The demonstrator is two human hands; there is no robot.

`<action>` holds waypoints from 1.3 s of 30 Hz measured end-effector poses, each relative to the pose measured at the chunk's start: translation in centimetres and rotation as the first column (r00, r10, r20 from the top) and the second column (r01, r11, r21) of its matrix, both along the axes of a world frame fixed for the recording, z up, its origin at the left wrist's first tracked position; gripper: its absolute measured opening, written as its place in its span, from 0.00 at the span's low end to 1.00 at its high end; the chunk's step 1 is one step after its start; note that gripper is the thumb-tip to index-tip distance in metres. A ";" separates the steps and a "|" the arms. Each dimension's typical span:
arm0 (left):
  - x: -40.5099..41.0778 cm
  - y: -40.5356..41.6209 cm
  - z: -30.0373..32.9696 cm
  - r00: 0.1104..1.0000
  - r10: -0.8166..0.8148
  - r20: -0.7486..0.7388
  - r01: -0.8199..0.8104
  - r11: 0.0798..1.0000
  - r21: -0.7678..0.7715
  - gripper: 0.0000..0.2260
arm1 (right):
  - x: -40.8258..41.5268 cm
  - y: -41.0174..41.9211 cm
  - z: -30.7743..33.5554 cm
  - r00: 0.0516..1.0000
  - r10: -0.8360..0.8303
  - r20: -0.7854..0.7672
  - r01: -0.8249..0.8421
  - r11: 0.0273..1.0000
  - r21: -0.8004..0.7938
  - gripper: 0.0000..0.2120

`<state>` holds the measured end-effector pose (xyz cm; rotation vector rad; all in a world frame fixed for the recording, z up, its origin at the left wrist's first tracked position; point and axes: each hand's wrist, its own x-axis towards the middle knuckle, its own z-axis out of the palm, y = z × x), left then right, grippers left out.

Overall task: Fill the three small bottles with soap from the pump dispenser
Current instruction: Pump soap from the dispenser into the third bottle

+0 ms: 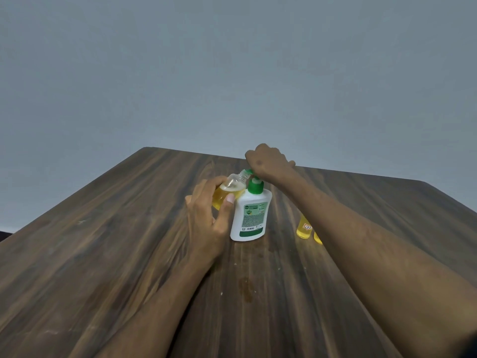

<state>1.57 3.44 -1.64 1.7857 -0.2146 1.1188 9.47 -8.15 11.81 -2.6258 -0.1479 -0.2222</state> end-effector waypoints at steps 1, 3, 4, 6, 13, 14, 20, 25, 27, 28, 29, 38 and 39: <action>0.0 0.0 0.0 1.000 -0.002 -0.001 0.002 1.000 0.000 0.10 | 0.1 0.1 -0.2 1.000 0.010 -0.012 -0.010 1.000 -0.002 0.09; 0.0 0.0 0.0 1.000 -0.006 -0.003 0.006 1.000 0.003 0.10 | 0.1 0.2 -0.2 1.000 0.011 -0.024 -0.012 1.000 -0.024 0.09; -0.1 0.0 0.0 1.000 -0.007 -0.001 0.007 1.000 0.002 0.10 | -0.1 0.1 0.0 1.000 0.004 -0.021 -0.004 0.999 -0.032 0.09; -0.1 0.0 0.1 1.000 -0.014 0.013 0.014 1.000 -0.003 0.10 | 0.0 0.0 0.3 1.000 0.002 -0.008 -0.002 1.000 -0.013 0.09; 0.0 0.1 0.1 0.999 -0.023 0.031 0.022 1.000 0.007 0.09 | 0.3 -0.3 -0.2 0.998 0.054 -0.031 -0.053 0.998 0.018 0.10; 0.0 0.0 0.1 0.999 -0.025 0.033 0.025 1.000 0.007 0.09 | 0.3 -0.3 -0.2 0.996 0.070 -0.047 -0.068 0.997 0.025 0.10; -0.2 0.0 0.2 0.999 -0.022 0.027 0.022 1.000 0.006 0.09 | 0.4 -0.4 0.0 0.991 0.105 -0.082 -0.106 0.994 -0.005 0.09; 0.0 0.1 0.0 1.000 -0.025 0.012 0.025 1.000 0.017 0.10 | 0.7 -0.5 -0.1 0.996 0.066 -0.059 -0.070 0.996 -0.057 0.11; 0.0 0.1 0.0 1.000 -0.025 0.003 0.024 0.999 0.023 0.11 | 0.5 -0.7 0.1 0.998 0.040 -0.045 -0.043 0.997 -0.063 0.11; 0.1 0.1 0.0 1.000 -0.024 0.001 0.024 0.999 0.026 0.11 | 0.4 -0.8 0.1 0.999 0.032 -0.042 -0.035 0.997 -0.064 0.11; 0.0 0.1 0.0 1.000 -0.023 0.002 0.023 0.999 0.027 0.11 | 0.4 -0.8 0.1 0.999 0.029 -0.041 -0.031 0.998 -0.063 0.11; -0.2 0.2 0.0 0.999 -0.044 0.018 0.044 0.999 0.011 0.09 | 0.0 -0.6 -0.9 0.995 0.024 -0.092 -0.020 0.999 0.046 0.13; -0.3 0.1 0.0 0.999 -0.041 0.018 0.041 0.999 0.011 0.09 | -0.2 -0.7 -0.6 0.994 0.031 -0.103 -0.025 0.998 0.064 0.13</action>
